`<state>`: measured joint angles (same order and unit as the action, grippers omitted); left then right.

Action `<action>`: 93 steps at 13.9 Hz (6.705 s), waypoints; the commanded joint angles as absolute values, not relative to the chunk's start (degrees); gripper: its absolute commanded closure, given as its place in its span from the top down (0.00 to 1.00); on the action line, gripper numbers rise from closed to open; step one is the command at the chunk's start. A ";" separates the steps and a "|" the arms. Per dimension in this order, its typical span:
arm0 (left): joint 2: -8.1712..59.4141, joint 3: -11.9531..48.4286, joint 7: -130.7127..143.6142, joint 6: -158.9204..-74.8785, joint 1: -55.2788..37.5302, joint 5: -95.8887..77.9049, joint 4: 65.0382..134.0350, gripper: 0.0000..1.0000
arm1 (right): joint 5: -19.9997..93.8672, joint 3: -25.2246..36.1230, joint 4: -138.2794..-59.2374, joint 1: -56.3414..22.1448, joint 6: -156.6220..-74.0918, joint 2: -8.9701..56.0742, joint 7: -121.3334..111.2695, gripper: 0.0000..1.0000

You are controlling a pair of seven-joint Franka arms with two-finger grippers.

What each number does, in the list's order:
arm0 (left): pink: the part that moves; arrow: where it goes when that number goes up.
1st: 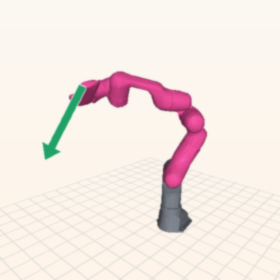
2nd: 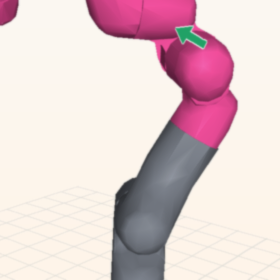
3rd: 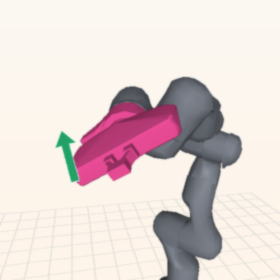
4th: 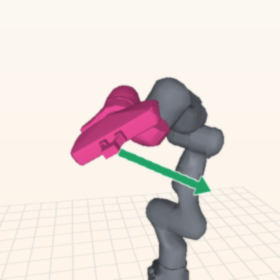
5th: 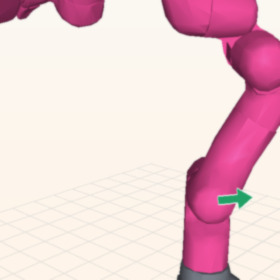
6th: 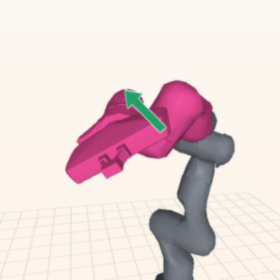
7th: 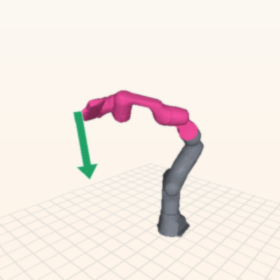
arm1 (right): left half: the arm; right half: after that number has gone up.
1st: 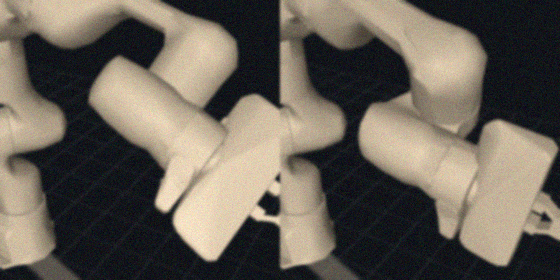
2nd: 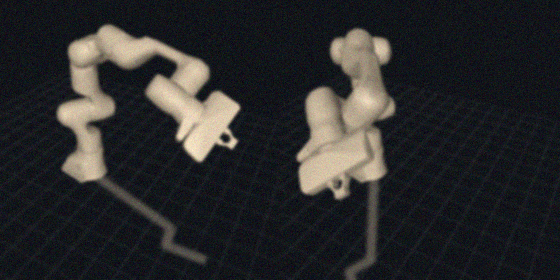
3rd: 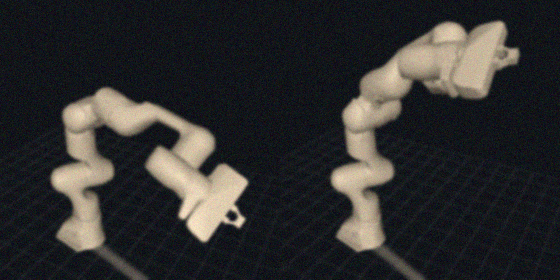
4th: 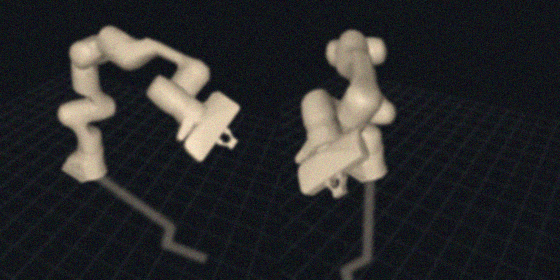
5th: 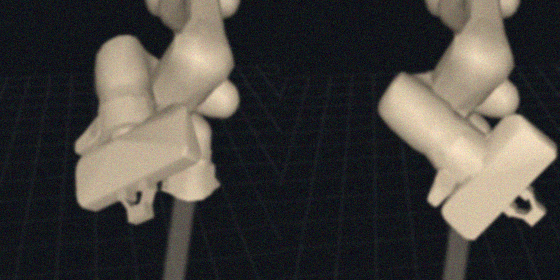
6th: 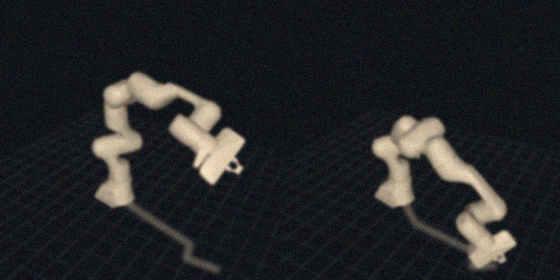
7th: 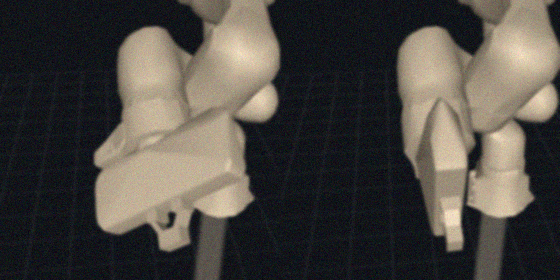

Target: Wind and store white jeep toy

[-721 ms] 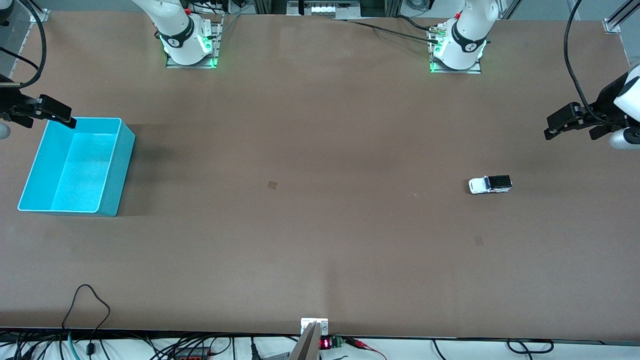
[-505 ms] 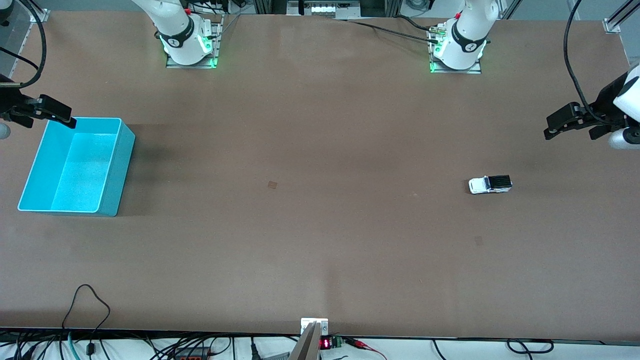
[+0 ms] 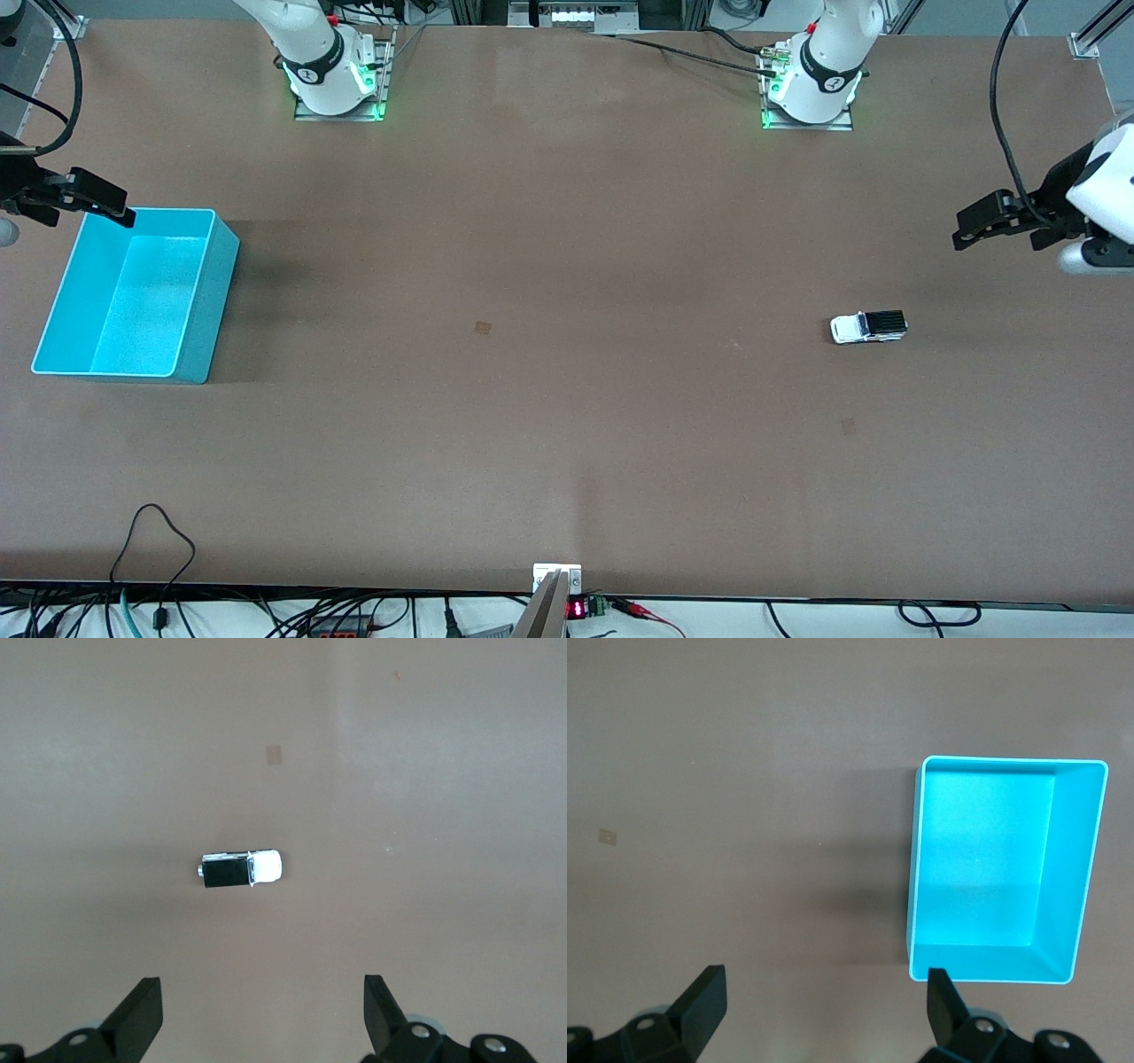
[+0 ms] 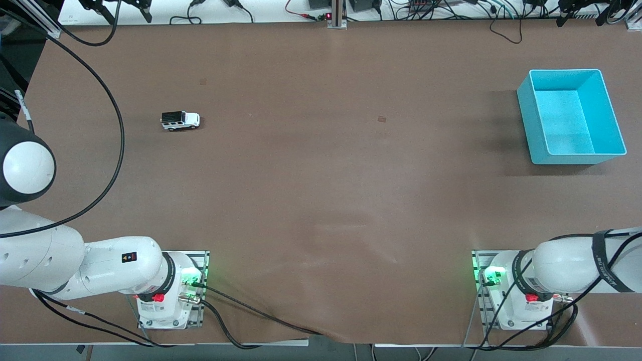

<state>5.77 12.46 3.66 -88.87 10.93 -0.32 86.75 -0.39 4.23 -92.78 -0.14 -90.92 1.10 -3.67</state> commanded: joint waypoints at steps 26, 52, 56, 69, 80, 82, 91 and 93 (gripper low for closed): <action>18.89 11.25 81.74 -122.43 14.32 3.08 113.11 1.00 | -0.26 3.60 -92.20 -0.53 -87.80 1.05 -3.87 1.00; 23.82 10.99 91.05 -143.87 18.37 7.29 125.15 1.00 | -0.35 3.43 -92.55 -2.28 -87.71 0.79 -3.78 1.00; 23.73 10.99 91.75 -144.05 18.46 7.29 125.94 1.00 | -0.35 3.52 -92.55 -2.02 -87.71 0.79 -3.78 1.00; 23.73 11.07 91.76 -143.44 19.16 7.38 126.04 0.58 | -0.35 4.04 -92.55 -1.67 -87.54 0.79 -3.87 1.00; 22.50 11.16 87.54 -143.26 19.34 7.56 127.88 0.39 | -0.35 4.04 -92.55 -1.67 -87.28 0.79 -3.78 1.00; 21.71 11.16 86.31 -143.17 19.25 7.56 128.93 0.39 | -0.35 4.04 -92.55 -1.67 -87.28 0.79 -3.78 1.00; 22.06 11.16 86.31 -144.14 19.25 7.56 130.08 0.36 | -0.35 4.04 -92.55 -1.67 -87.19 0.79 -3.78 1.00; 22.32 11.25 86.92 -145.45 19.42 7.38 130.17 0.35 | -0.35 4.04 -92.55 -1.67 -87.19 0.79 -3.78 1.00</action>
